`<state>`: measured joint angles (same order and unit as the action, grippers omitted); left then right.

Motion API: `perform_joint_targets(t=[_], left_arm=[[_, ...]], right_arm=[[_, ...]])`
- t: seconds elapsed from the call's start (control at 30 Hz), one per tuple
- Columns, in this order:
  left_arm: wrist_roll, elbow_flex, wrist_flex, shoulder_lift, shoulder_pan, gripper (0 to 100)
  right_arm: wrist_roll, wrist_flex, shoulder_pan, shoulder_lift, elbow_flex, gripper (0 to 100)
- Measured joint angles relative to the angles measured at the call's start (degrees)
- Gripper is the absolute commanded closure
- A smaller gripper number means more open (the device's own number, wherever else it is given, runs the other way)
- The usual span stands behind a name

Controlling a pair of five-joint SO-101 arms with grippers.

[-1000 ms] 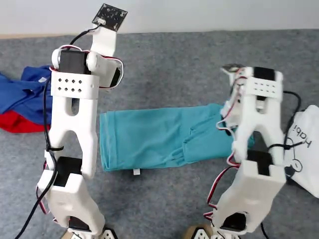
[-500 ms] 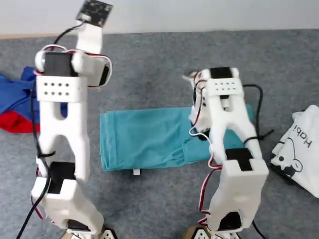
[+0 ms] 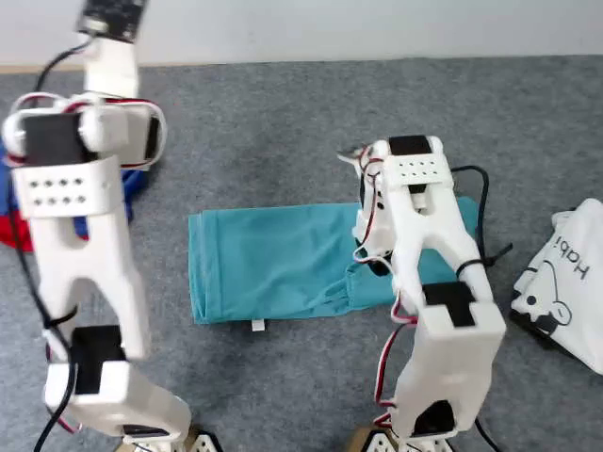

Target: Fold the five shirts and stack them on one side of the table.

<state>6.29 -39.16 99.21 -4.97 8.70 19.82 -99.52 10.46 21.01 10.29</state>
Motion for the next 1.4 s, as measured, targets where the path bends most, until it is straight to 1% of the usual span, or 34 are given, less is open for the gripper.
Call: perform_joint_targets(t=[0.13, 0.3, 0.4, 0.53, 0.73, 0.83, 1.03, 1.27, 1.4], left_arm=[[0.0, 0.0, 0.0, 3.69, 2.73, 99], [0.0, 1.41, 0.09, 8.62, 5.19, 99], [0.0, 5.98, 0.09, 11.69, 6.95, 99], [0.0, 14.15, 0.09, 17.05, 9.05, 99], [0.0, 23.91, 0.09, 25.23, 10.64, 99], [0.0, 26.73, 0.09, 28.31, 10.73, 99], [0.0, 31.12, 0.09, 29.71, 10.73, 99], [0.0, 33.05, 0.09, 29.71, 10.73, 99], [0.0, 33.05, 0.09, 29.8, 10.73, 99]], right_arm=[[0.0, -0.53, 3.52, -2.73, -0.18, 98.7], [0.0, -0.53, 6.86, -0.53, -0.18, 98.7], [0.26, 0.53, 6.51, 4.66, -0.18, 98.7], [3.08, 1.58, 7.03, 10.64, -0.18, 98.7], [5.54, -0.7, 6.86, 10.9, -0.18, 98.7], [5.71, -0.79, 8.09, 7.82, -0.09, 98.7], [5.54, -0.79, 13.98, 5.27, -0.09, 98.7], [2.99, -0.09, 14.59, 14.24, 0.0, 98.7], [2.64, -0.79, 15.03, 14.42, -0.09, 98.7]])
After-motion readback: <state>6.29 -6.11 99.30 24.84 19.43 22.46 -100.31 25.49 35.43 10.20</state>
